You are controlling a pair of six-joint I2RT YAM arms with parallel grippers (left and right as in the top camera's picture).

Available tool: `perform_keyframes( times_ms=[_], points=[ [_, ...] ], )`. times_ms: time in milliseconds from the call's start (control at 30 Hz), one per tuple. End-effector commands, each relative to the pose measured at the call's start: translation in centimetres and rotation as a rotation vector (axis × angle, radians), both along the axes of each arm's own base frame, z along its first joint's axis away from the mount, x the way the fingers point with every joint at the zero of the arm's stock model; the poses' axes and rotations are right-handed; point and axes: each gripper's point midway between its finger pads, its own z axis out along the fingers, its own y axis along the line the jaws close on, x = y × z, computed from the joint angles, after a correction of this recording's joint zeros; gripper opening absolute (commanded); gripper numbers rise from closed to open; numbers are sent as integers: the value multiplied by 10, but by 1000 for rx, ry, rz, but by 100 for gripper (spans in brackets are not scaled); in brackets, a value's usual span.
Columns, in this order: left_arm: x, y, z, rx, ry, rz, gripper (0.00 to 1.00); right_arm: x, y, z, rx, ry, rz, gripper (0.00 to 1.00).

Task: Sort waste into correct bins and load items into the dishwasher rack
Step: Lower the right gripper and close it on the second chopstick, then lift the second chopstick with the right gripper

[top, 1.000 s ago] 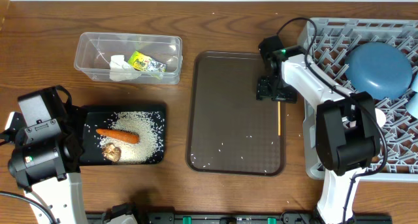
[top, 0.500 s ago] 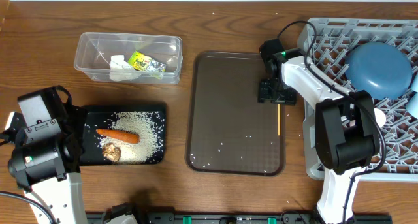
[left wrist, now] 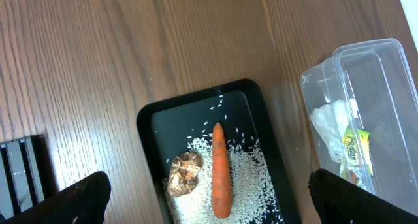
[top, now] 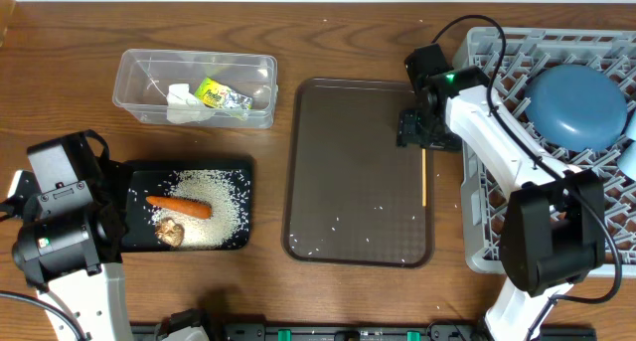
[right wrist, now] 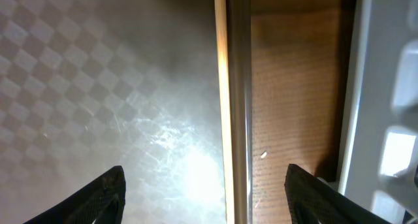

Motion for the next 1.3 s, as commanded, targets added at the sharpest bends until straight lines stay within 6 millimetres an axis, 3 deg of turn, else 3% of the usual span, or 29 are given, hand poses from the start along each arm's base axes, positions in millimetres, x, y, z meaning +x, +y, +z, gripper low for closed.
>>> perform_keyframes(
  times_ms=[0,300,733,1267],
  points=[
    [-3,4,1,17,10,12,98,1,6,-9,-9,3,20,71],
    [-3,4,1,17,11,12,98,-2,13,-45,-29,69,40,71],
    [-3,4,1,17,10,12,98,-3,14,-53,-30,83,23,72],
    [-3,4,1,17,10,12,98,-12,21,-80,-12,156,28,72]
  ],
)
